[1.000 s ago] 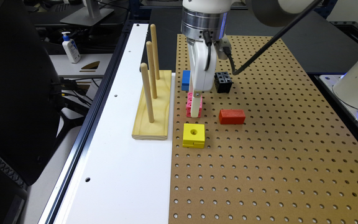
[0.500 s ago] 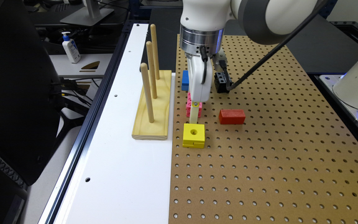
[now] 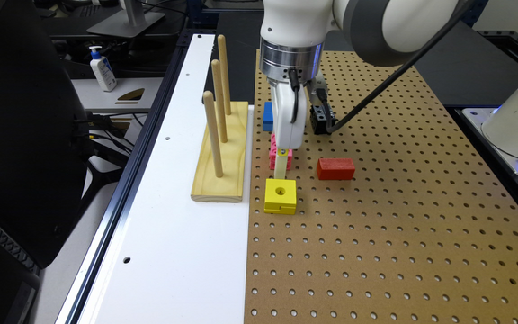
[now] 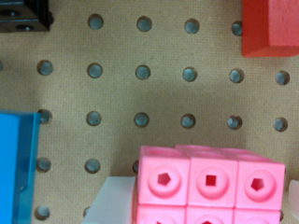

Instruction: Pick up pink block.

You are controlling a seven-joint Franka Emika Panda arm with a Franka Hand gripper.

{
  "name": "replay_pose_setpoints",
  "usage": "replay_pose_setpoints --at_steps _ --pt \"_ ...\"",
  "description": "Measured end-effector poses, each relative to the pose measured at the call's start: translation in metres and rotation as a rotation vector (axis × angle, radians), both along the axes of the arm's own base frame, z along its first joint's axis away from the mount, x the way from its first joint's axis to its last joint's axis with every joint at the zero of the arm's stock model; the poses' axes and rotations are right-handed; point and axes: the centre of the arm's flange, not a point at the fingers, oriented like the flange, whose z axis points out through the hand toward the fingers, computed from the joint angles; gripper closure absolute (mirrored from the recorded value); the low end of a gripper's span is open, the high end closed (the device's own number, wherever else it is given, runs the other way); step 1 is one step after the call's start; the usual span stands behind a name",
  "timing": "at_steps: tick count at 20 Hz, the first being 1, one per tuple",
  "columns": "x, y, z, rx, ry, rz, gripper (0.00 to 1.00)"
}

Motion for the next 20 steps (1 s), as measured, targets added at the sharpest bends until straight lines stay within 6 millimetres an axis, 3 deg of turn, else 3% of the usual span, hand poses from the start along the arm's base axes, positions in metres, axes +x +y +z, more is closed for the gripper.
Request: replay_pose_setpoints --at_steps 6,7,20 --pt "0.0 0.0 0.0 0.0 0.0 0.0 0.0" --pt "0.0 -0.0003 0.0 0.0 0.0 0.0 1.0" --pt "-0.0001 -0.0013 0.0 0.0 0.002 -0.002 1.0"
